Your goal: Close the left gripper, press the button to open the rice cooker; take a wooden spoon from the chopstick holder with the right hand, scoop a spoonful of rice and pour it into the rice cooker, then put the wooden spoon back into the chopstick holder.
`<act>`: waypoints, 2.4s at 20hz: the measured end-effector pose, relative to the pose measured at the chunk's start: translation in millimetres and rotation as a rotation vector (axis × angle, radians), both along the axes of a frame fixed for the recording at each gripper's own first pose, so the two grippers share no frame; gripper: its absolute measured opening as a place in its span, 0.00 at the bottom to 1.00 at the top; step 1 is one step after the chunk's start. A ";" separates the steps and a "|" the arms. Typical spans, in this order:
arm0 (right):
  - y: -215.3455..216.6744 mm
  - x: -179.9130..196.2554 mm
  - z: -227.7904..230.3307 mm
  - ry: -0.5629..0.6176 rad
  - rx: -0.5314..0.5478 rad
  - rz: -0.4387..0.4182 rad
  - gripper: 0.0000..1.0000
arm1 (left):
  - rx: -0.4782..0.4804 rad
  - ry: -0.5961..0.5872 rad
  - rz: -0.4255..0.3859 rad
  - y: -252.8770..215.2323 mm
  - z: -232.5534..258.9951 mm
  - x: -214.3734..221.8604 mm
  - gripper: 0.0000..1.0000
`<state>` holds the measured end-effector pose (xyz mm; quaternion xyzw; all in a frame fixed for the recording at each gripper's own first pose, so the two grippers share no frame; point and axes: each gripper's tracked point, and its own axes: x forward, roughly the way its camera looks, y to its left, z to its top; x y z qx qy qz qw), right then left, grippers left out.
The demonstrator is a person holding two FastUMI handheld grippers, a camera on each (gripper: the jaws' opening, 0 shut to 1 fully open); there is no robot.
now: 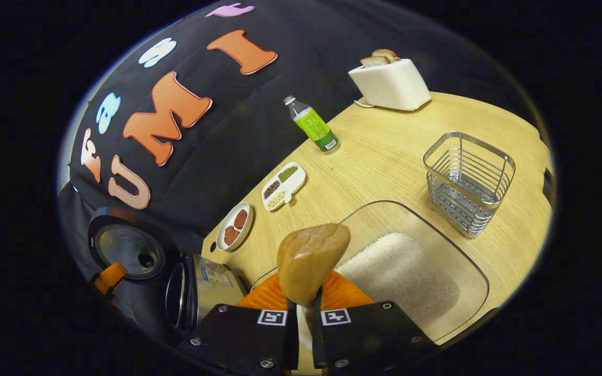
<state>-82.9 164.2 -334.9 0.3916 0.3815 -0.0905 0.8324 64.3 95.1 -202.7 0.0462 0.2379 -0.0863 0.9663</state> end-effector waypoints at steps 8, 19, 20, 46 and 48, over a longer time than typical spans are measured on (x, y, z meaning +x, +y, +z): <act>7.4 3.0 -4.4 0.011 0.195 -0.010 0.10 | 0.010 -0.003 0.000 -2.4 2.0 0.3 0.91; -16.8 3.8 4.6 -0.002 0.446 -0.073 0.10 | 0.007 -0.007 0.029 -7.0 6.3 -3.1 0.91; -21.0 -0.5 3.8 0.004 0.464 -0.081 0.09 | 0.004 -0.006 0.034 -8.1 6.6 -3.8 0.91; 75.0 114.8 173.8 -0.038 1.109 0.163 0.09 | 0.057 -0.201 0.524 95.9 82.8 -104.0 0.91; 96.5 121.5 173.5 -0.017 1.100 0.208 0.09 | 0.074 -0.193 0.557 104.2 80.9 -117.8 0.91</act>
